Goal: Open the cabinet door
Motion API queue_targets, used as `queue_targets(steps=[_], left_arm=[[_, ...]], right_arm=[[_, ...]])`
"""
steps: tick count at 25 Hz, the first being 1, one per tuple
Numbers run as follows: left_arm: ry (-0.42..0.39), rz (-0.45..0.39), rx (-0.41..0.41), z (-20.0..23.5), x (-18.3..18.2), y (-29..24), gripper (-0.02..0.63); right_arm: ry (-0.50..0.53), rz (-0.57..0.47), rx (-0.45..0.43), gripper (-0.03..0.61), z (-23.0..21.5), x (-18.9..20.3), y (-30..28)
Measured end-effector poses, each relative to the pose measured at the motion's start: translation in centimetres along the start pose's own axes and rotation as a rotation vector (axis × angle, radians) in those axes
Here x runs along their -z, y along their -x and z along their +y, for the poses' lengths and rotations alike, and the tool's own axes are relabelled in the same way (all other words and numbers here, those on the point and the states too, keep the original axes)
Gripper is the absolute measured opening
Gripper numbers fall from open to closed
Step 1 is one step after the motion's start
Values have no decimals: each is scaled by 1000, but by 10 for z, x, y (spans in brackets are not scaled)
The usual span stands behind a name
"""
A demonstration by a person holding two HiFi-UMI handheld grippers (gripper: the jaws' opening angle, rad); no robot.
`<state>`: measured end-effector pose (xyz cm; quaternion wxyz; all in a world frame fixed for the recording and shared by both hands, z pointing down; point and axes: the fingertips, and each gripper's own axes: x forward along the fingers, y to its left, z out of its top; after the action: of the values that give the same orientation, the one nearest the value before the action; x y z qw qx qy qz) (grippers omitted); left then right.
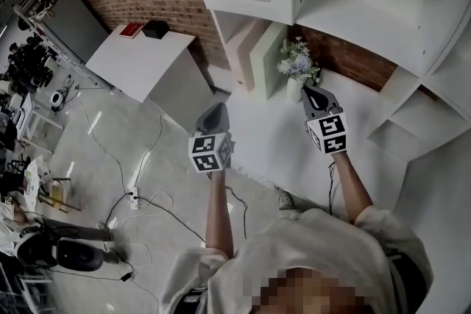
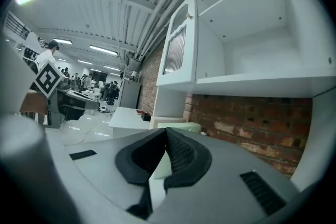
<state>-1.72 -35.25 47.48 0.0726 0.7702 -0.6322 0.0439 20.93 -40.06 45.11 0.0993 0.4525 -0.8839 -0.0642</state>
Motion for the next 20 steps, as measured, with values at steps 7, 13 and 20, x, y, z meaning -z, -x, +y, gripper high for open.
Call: queue_targets(steps=[7,13,20], left_arm=[[-19,-3,-6,-10,-16,-38,26],[-34,4,-15,-15,-26,-57,26],[-40,-6,-40,-14,-30,-69,26]], right_arm=[[12,-93,-11,14,-36,-41,-33],[16,-169,-6,14,-58,-86,-60],[-2,-199,4,130,-72,-115,-83]])
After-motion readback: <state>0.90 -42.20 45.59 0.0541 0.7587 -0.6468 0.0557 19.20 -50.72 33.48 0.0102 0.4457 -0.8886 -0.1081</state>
